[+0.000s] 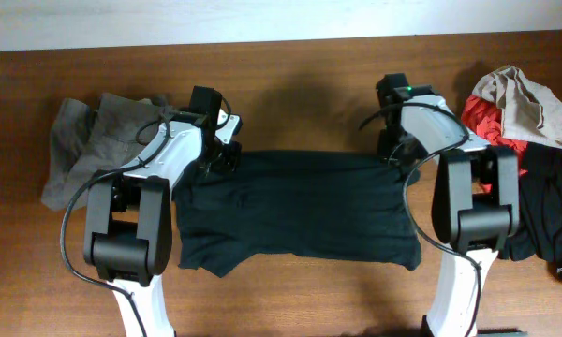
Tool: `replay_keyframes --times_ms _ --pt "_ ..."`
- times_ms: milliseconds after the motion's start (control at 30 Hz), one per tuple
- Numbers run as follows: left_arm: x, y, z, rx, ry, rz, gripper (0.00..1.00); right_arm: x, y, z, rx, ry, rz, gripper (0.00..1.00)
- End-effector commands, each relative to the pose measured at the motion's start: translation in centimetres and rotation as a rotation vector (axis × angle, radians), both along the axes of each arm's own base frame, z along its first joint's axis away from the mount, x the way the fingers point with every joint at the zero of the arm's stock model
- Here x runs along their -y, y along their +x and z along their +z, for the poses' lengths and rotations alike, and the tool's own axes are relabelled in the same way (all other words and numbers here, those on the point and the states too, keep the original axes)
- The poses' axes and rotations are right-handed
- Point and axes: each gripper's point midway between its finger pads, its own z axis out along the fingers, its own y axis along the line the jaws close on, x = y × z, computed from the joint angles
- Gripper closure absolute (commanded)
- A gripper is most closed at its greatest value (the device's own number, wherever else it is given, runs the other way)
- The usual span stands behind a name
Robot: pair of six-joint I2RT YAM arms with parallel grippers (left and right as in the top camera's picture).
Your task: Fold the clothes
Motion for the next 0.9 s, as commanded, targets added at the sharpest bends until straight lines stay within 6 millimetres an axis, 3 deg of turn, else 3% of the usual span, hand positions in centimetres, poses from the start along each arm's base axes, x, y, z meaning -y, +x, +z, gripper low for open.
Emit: replay_keyframes --times_ms 0,200,333,500,567,633,867 --pt "-0.3 -0.3 -1.2 -0.027 0.018 -0.015 0.88 1.5 -0.6 -0.6 -0.030 0.065 -0.046 0.96" --pt "-0.3 -0.3 -1.2 -0.027 0.018 -0.015 0.88 1.0 -0.4 0.2 -0.035 0.286 -0.006 0.89" --pt "-0.3 -0.3 -1.2 -0.027 0.018 -0.015 0.88 1.9 -0.6 0.5 -0.030 0.349 -0.039 0.87" --pt "-0.3 -0.3 -1.2 -0.027 0.018 -0.015 0.89 4.2 -1.2 0.5 -0.026 0.365 -0.130 0.86" --pt "-0.3 -0.3 -1.2 -0.027 0.018 -0.015 0.88 4.9 -1.1 0.7 -0.015 0.376 -0.152 0.78" --pt "-0.4 -0.3 -1.2 -0.026 0.022 -0.015 0.88 5.6 -1.0 0.9 -0.003 0.381 -0.167 0.78" --pt "-0.4 -0.3 -1.2 -0.025 0.026 -0.014 0.88 6.4 0.0 2.8 0.032 0.409 -0.190 0.72"
